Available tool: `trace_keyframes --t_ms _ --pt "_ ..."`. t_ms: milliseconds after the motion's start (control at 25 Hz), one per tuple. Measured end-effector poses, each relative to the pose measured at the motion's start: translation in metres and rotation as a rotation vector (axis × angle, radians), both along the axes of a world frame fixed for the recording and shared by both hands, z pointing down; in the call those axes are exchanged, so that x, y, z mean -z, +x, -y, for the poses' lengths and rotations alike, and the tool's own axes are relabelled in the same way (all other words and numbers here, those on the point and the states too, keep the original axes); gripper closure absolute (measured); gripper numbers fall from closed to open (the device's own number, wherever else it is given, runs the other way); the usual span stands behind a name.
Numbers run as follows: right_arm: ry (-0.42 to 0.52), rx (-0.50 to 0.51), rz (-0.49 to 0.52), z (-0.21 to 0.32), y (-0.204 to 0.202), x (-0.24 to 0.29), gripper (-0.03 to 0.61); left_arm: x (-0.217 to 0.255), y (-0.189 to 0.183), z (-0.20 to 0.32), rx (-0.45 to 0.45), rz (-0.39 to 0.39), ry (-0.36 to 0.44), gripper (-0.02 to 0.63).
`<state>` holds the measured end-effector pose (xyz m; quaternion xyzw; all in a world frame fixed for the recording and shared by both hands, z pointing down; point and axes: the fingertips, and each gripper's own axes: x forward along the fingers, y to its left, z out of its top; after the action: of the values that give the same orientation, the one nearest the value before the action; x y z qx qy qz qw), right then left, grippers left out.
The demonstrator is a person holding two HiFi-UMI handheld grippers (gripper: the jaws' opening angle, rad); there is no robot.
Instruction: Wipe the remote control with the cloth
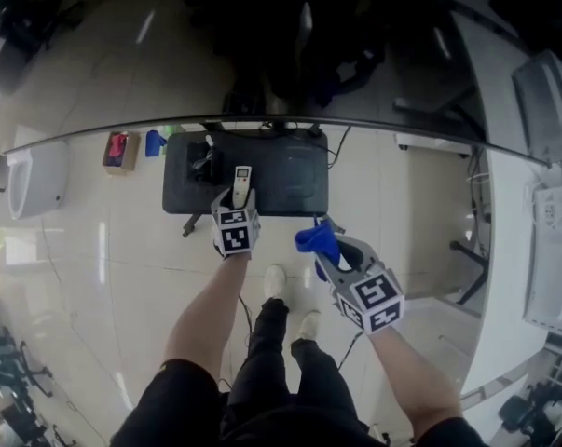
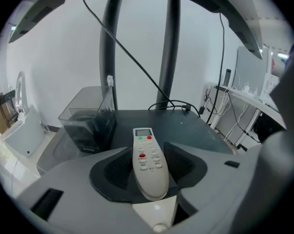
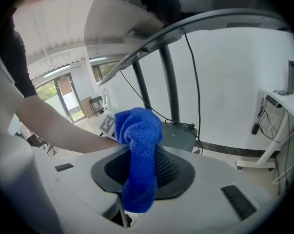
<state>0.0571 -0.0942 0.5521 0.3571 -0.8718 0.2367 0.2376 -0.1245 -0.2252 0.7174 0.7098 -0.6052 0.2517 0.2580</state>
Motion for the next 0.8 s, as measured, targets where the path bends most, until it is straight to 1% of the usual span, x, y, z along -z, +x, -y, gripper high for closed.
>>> trace_keyframes --t_ms 200,440,680,800 --pt "-0.012 -0.018 -0.027 0.016 -0.001 -0.019 0.465 -0.014 0.001 0.003 0.000 0.039 -0.011 0.407" --pt "-0.005 -0.013 -0.067 0.038 -0.010 -0.037 0.465 -0.020 0.002 0.002 -0.022 0.074 -0.021 0.405" --pt "0.016 -0.006 -0.124 0.068 -0.026 -0.057 0.463 -0.016 0.000 -0.009 -0.027 0.076 -0.030 0.379" --pt "0.017 -0.004 -0.164 0.087 -0.034 -0.073 0.463 -0.001 -0.001 -0.015 -0.013 0.059 -0.006 0.379"
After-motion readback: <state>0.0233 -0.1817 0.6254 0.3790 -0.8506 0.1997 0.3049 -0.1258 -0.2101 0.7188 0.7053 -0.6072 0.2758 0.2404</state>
